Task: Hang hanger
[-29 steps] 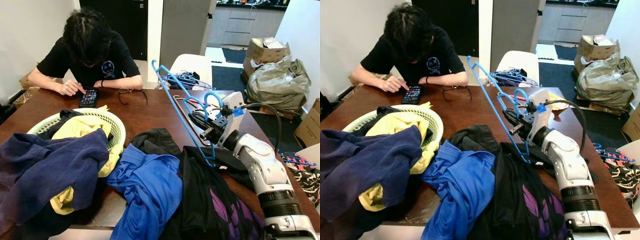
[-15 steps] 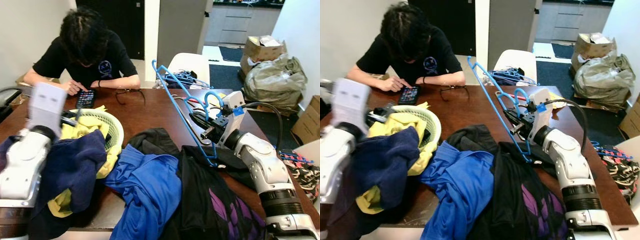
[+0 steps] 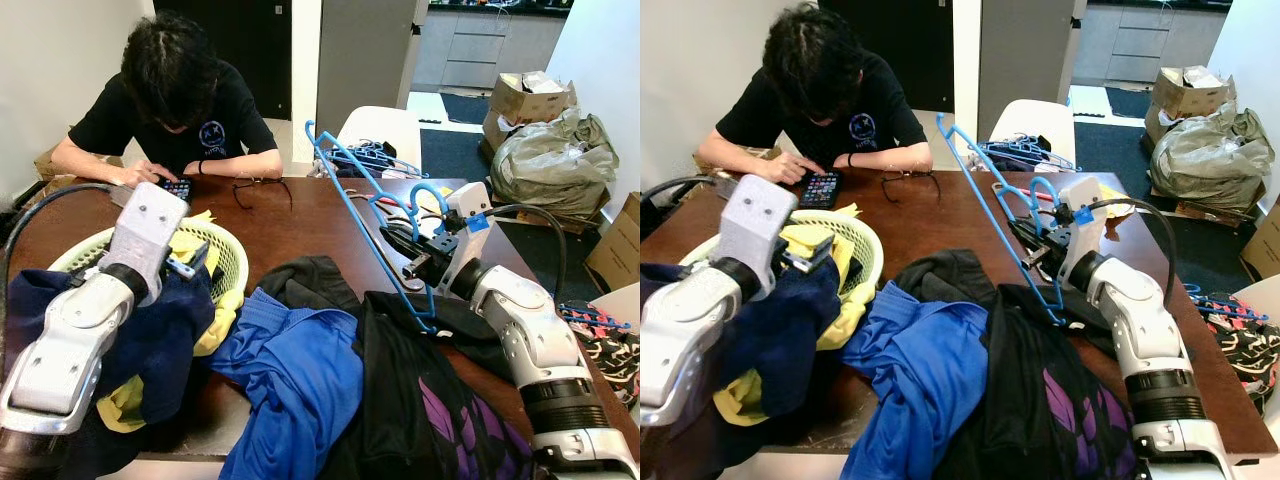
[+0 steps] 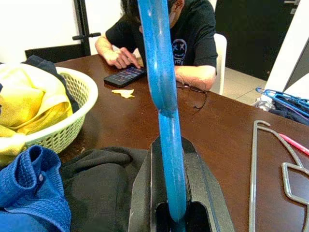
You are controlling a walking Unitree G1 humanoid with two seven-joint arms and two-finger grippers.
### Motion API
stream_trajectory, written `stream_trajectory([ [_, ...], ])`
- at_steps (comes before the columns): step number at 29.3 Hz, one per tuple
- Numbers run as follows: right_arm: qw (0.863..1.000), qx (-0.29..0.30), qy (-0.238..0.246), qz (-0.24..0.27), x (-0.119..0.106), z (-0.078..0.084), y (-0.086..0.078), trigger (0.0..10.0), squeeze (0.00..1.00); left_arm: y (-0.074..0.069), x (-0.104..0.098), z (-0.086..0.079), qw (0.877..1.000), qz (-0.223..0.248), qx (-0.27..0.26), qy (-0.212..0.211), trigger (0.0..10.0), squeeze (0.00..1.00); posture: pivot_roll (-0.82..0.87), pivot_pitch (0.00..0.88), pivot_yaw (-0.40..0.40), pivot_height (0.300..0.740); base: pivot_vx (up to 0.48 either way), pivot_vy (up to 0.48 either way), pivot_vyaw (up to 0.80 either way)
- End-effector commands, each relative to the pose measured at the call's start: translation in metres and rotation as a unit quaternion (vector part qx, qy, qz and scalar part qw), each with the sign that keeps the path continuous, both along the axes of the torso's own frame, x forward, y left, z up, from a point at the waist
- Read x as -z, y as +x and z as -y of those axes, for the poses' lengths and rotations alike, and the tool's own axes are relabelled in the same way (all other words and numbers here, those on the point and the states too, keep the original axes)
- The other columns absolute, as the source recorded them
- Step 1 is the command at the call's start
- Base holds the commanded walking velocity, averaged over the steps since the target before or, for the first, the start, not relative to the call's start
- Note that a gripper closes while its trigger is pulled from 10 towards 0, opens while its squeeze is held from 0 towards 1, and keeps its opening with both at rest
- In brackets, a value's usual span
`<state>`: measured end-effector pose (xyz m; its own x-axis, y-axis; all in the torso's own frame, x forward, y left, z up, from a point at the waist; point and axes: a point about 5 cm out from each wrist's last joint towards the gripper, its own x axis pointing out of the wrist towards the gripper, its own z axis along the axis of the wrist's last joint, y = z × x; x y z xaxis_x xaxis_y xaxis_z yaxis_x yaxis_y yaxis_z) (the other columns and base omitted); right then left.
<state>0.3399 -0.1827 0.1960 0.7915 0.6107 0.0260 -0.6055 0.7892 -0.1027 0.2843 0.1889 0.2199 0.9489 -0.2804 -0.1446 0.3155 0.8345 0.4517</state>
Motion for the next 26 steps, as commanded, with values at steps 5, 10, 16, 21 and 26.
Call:
stream_trajectory([
  [5, 1.0, 0.001, -0.001, -0.003, -0.001, 0.001, 0.001, 10.0, 0.0, -0.008, 0.012, 0.006, 0.998, -0.063, 0.008, 0.017, 10.0, 0.0, 0.04, 0.0, -0.013, 0.74, 0.0, 0.0, 0.0],
  [10, 1.0, 0.004, -0.001, -0.003, -0.001, 0.003, 0.001, 10.0, 0.0, -0.015, 0.024, 0.01, 0.994, -0.107, 0.01, 0.034, 10.0, 0.0, 0.04, 0.0, -0.011, 0.74, 0.0, 0.0, 0.0],
  [16, 1.0, 0.005, 0.0, -0.004, 0.0, 0.003, 0.001, 10.0, 0.0, -0.02, 0.029, 0.006, 0.988, -0.139, -0.007, 0.062, 10.0, 0.0, 0.04, 0.0, -0.01, 0.74, 0.0, 0.0, 0.0],
  [21, 1.0, 0.006, 0.001, -0.004, 0.0, 0.003, 0.001, 10.0, 0.0, -0.021, 0.03, 0.005, 0.987, -0.146, -0.01, 0.065, 4.1, 0.0, 0.04, 0.0, -0.01, 0.74, 0.0, 0.0, 0.0],
  [26, 1.0, 0.006, 0.001, -0.004, 0.0, 0.003, 0.001, 10.0, 0.0, -0.023, 0.031, 0.004, 0.985, -0.155, -0.013, 0.069, 0.0, 0.0, 0.04, 0.0, -0.007, 0.74, 0.0, 0.0, 0.0],
])
